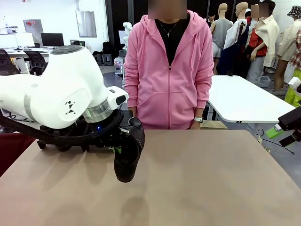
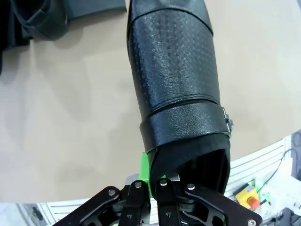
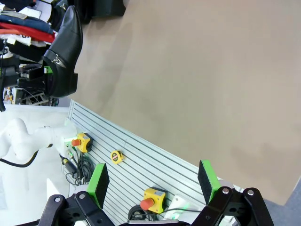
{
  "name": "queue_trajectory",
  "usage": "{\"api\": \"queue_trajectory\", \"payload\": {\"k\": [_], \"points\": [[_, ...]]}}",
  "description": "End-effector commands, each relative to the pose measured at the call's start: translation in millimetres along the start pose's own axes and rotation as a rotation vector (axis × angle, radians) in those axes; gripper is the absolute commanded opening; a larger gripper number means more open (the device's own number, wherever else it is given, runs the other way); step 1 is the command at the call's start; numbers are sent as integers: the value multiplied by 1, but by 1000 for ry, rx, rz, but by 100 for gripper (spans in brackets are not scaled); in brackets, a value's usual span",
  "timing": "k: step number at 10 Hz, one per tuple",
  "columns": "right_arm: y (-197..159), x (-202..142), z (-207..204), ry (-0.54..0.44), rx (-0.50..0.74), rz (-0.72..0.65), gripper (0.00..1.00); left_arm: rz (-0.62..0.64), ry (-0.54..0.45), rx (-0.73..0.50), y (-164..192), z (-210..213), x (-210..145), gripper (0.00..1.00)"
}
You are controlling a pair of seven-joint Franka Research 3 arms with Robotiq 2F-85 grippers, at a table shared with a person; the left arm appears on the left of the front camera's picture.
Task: Organize the shoes by placing them on the stand.
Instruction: Place the Shoe from the middle of the table onto the Shoes Stand.
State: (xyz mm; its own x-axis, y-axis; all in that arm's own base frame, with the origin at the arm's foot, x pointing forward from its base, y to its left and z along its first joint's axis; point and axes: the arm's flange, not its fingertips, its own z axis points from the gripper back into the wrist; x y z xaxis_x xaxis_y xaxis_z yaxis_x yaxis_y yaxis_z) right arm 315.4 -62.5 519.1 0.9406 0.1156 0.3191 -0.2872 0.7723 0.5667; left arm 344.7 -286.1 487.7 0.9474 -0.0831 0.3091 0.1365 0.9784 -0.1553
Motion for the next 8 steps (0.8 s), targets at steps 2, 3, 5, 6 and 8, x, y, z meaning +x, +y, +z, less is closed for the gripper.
{"api": "queue_trajectory", "payload": {"k": [2, 3, 5, 6, 8], "points": [[2, 1, 0, 3, 6, 9, 100, 79, -99, -27, 33, -13, 99, 0], [2, 1, 0, 3, 6, 9, 100, 82, -140, 10, 38, -29, 133, 0], [2, 1, 0, 3, 6, 9, 100, 69, -147, 77, 47, -62, 185, 0], [2, 1, 0, 3, 6, 9, 100, 117, -149, 85, 55, -74, 200, 0], [2, 1, 0, 3, 6, 9, 100, 210, -232, 127, 66, -89, 218, 0]]}}
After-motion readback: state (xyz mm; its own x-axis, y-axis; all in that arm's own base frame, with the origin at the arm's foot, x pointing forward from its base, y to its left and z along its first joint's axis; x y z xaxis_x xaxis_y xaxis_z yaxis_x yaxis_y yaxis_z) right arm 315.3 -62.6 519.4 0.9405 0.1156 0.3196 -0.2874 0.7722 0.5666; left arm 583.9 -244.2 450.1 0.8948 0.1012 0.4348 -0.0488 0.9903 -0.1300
